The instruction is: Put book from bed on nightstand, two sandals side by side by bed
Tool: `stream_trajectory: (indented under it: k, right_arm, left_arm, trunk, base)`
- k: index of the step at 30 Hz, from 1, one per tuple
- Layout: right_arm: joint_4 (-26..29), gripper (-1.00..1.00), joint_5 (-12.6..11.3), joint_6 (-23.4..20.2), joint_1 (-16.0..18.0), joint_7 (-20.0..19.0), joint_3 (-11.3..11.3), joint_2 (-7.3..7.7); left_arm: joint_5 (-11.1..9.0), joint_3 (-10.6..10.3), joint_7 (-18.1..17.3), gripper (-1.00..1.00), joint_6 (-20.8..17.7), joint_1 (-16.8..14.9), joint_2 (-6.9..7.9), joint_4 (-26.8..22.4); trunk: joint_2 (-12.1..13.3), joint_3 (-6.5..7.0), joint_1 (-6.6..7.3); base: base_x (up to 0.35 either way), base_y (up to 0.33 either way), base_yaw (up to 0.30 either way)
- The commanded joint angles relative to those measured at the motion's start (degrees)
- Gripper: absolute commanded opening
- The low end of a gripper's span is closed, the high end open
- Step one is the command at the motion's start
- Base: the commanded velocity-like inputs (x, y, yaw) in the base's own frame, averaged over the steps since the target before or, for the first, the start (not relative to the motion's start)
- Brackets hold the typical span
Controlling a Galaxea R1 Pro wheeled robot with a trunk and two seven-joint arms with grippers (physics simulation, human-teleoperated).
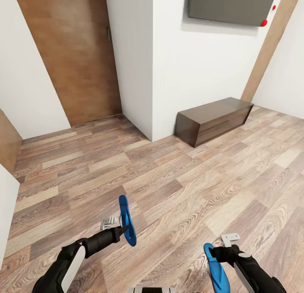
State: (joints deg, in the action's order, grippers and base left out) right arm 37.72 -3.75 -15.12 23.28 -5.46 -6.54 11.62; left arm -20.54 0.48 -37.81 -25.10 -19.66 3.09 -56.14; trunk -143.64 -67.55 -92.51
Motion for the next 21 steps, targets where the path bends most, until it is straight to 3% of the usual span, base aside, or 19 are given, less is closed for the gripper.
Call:
stream_trajectory:
  k: [1,21]
  right_arm:
    - [0.15,1.0,-0.38,-0.32,0.01,0.06,-0.23,0.07]
    - [0.25,1.0,-0.38,-0.35,0.01,0.1,-0.23,0.07]
  left_arm:
    - [-0.47,0.05,-0.07,-1.0,-0.48,-0.02,-0.01,-0.02]
    - [-0.52,0.06,-0.07,-1.0,-0.48,-0.01,0.04,-0.02]
  trunk:
    - [-0.04,-0.27,-0.01]
    - [-0.3,-4.71,-0.53]
  base:
    - [0.0,0.0,0.0]
    - [0.0,0.0,0.0]
